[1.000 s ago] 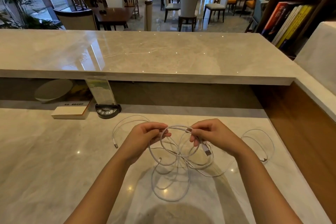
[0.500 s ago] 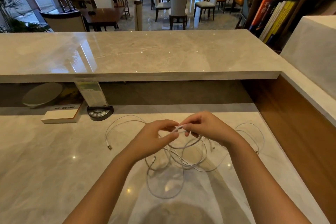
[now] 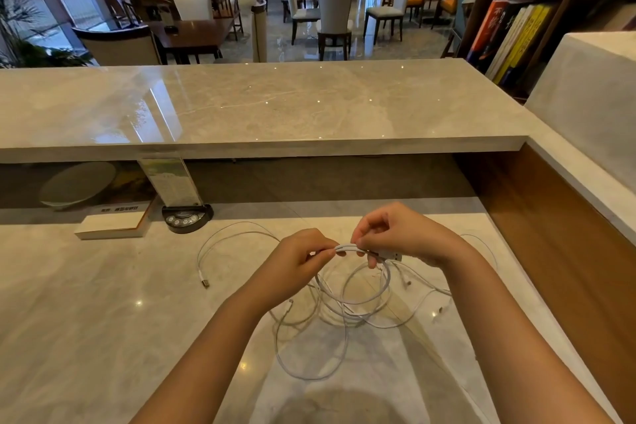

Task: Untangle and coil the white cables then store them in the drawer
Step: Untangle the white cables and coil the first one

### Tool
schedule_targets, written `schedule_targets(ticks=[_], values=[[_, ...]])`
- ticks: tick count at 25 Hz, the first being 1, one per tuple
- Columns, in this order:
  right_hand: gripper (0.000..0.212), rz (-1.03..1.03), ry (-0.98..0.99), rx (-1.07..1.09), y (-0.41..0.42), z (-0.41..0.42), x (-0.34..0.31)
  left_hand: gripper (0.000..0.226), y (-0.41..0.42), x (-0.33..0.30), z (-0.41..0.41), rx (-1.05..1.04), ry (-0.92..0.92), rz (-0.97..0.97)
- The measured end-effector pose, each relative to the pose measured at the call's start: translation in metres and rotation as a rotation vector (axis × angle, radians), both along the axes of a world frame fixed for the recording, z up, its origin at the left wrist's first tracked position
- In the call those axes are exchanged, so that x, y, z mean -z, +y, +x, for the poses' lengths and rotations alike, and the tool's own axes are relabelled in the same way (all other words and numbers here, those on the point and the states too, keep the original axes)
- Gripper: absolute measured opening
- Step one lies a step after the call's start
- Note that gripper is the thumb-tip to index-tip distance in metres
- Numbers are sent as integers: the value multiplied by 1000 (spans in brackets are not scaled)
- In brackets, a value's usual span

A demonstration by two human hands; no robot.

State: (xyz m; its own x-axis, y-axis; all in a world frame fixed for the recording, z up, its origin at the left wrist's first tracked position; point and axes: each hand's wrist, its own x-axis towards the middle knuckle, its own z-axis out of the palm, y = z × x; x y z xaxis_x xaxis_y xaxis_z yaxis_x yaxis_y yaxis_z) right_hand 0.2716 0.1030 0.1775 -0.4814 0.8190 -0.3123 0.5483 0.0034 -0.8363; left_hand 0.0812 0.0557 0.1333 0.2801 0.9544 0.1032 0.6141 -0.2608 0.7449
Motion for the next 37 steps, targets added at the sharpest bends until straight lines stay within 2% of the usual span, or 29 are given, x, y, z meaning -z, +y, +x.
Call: schedule_targets(ticks=[3,7,9,10,13,17,19,20,23,24,28,32,35,37], values=[[12,0,-80,-94,-1,4,-7,16,0,-8,-2,1,-118,-157],[9,362,-281,-161,1,-1,-12,21,-4,-11,-8,30,-243,-444],[10,524,-308,-133,1,-8,-9,29,-7,-9,-7,51,-334,-504],[10,539,-281,-100,1,-11,-5,31,-7,-7,-6,25,-424,-522],[13,337,-115,14,0,-16,11,30,-5,-2,-8,-127,-654,-523],[33,-33,186,193,-6,-18,14,24,-1,6,-7,-288,-732,-433],[33,-133,343,239,-11,-19,14,22,0,10,-6,-357,-766,-396],[31,-97,352,227,-14,-18,15,21,1,12,-5,-381,-775,-385],[60,133,194,135,-19,-18,26,16,3,16,-4,-425,-786,-374],[58,215,139,142,-19,-19,31,15,3,17,-4,-433,-783,-373],[20,409,103,313,-16,-21,43,16,4,19,-6,-428,-731,-376],[15,399,230,464,-10,-13,41,24,3,17,-9,-399,-674,-387],[15,326,308,495,-7,-9,38,34,4,12,-11,-336,-735,-479],[16,314,334,498,-7,-9,37,33,6,9,-13,-317,-732,-493]])
